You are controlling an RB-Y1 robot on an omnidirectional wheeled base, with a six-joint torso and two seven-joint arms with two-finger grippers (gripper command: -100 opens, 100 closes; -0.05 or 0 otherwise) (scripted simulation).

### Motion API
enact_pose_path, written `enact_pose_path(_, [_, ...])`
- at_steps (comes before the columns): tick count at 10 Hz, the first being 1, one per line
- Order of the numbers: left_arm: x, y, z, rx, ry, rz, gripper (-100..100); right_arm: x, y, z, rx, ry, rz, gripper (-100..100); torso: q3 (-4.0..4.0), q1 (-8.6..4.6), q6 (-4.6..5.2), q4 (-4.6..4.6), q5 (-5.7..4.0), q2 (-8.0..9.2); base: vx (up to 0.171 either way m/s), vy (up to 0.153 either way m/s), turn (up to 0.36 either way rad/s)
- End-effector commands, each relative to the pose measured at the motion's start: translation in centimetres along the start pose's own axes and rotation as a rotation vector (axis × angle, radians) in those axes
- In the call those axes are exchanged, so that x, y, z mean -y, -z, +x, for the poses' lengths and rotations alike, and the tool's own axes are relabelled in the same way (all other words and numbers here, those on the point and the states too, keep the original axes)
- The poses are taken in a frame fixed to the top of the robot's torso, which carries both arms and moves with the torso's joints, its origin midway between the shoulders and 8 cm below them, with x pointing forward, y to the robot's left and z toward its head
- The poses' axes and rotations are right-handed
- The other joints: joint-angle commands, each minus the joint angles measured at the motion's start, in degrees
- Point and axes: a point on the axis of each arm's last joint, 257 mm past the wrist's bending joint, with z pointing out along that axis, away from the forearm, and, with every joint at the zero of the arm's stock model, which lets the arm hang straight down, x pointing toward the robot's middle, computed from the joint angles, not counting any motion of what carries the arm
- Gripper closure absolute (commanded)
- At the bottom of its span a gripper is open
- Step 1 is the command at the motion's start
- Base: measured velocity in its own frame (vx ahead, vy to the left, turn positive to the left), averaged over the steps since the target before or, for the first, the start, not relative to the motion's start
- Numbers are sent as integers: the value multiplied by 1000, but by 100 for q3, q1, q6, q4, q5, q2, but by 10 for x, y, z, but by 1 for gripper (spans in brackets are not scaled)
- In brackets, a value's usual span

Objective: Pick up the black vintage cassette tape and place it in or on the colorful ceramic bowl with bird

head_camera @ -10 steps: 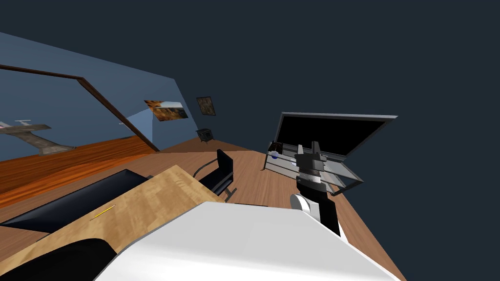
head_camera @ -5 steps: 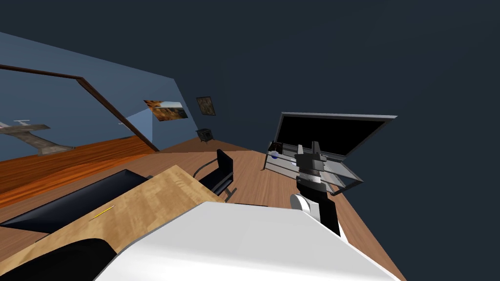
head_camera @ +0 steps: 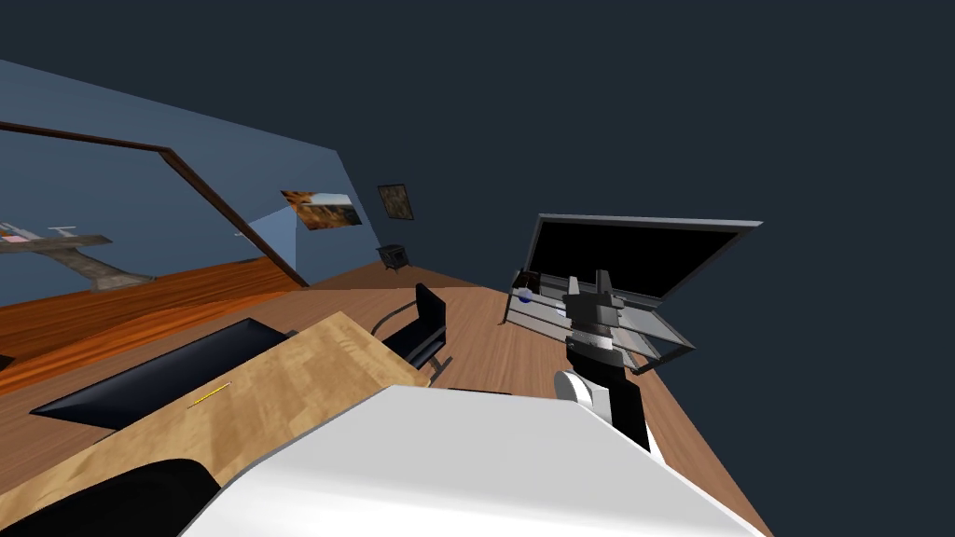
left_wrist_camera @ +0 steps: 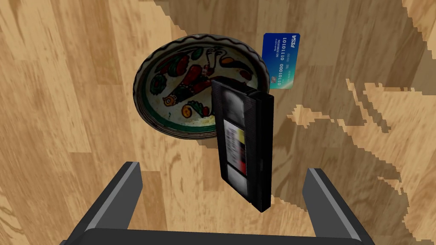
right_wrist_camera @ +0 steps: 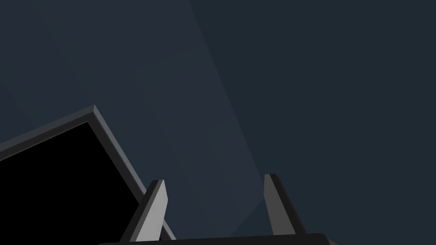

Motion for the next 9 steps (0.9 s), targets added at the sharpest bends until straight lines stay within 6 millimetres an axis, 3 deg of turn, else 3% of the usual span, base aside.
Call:
enact_pose_path(1, [6, 8, -6, -3, -4, 1, -100, 0, 0, 0, 0, 0, 0, 0, 0, 0, 0, 0, 0, 0, -36, -19, 26])
enact_pose_path(2, [14, 18, -13, -6, -10, 1, -100, 0, 0, 0, 0, 0, 0, 0, 0, 0, -1, 0, 1, 0, -42, -26, 32])
enact_pose_path(3, [8, 13, -11, -1, -9, -2, -100, 0, 0, 0, 0, 0, 0, 0, 1, -1, 0, 1, 1, 2, -20, -13, 4])
enact_pose_path(4, [9, 14, -11, -4, -8, 0, 0, 0, 0, 0, 0, 0, 0, 0, -1, 3, -1, 0, 2, -2, 0, 0, 0])
enact_pose_path(9, [9, 14, -11, -4, -8, 0, 0, 0, 0, 0, 0, 0, 0, 0, -6, 9, 0, -2, 4, -12, 0, 0, 0])
